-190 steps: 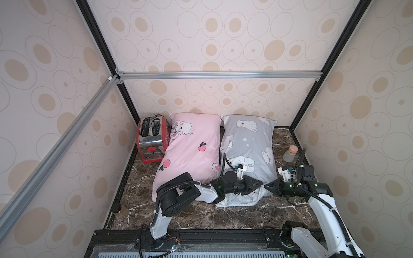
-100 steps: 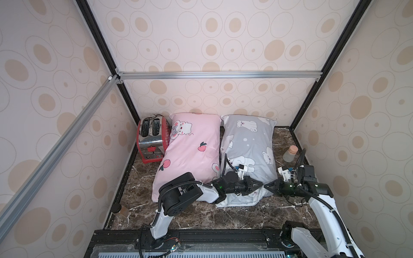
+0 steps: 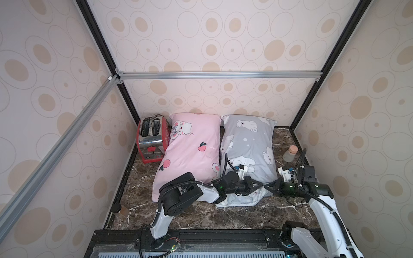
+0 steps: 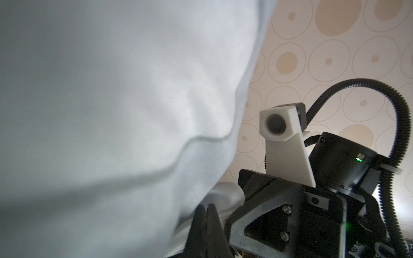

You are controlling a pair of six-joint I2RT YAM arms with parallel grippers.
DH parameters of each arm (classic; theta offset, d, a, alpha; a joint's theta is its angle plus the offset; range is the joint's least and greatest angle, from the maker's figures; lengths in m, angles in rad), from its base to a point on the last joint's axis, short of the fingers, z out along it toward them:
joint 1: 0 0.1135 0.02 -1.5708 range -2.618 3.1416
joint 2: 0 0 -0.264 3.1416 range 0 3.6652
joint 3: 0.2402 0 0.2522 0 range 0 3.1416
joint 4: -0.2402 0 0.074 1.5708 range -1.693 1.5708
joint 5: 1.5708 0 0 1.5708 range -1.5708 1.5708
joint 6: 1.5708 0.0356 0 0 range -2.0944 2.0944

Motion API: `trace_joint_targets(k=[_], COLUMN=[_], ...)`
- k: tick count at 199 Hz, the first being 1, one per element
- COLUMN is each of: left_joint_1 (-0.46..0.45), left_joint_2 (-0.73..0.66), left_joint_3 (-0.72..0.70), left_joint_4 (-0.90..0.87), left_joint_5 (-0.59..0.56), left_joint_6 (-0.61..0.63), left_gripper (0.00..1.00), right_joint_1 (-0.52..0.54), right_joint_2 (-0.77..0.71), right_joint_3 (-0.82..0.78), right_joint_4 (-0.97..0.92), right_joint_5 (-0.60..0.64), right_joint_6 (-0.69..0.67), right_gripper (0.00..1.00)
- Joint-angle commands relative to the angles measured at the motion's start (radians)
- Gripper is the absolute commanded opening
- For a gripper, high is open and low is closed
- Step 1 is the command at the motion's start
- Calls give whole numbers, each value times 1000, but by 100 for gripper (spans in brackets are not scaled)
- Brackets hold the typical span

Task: Zip up pillowcases
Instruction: Zip the zipper on the pillowcase.

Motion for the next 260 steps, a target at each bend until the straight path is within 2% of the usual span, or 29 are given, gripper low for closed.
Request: trace_joint_targets(k=[1, 22, 61, 125, 191, 260], left_joint_1=[-23, -38, -51, -52, -52, -52], left_joint_2=[-33, -58, -61, -191, -274, -350], left_joint_3=[24, 37, 12, -82, -95, -95], left_joint_4=[-156, -295, -363, -692, -1026, -1279], left_joint_5=[-5, -30, -66, -221, -353, -450], left_joint_6=[93, 167, 193, 329, 438, 508], left_gripper=[0, 0, 0, 0, 0, 0], right_joint_1=[-6, -6, -6, -6, -6, -7], right_joint_2=[-36, -60, -104, -98, -55, 32], right_joint_3=[57, 111, 163, 274, 413, 577], right_joint_4=[-94, -185, -243, -290, -281, -279], right_joint_5=[50, 123, 159, 261, 362, 462], right_joint_6=[-25, -45, -43, -53, -54, -86], right_gripper=[0, 0, 0, 0, 0, 0])
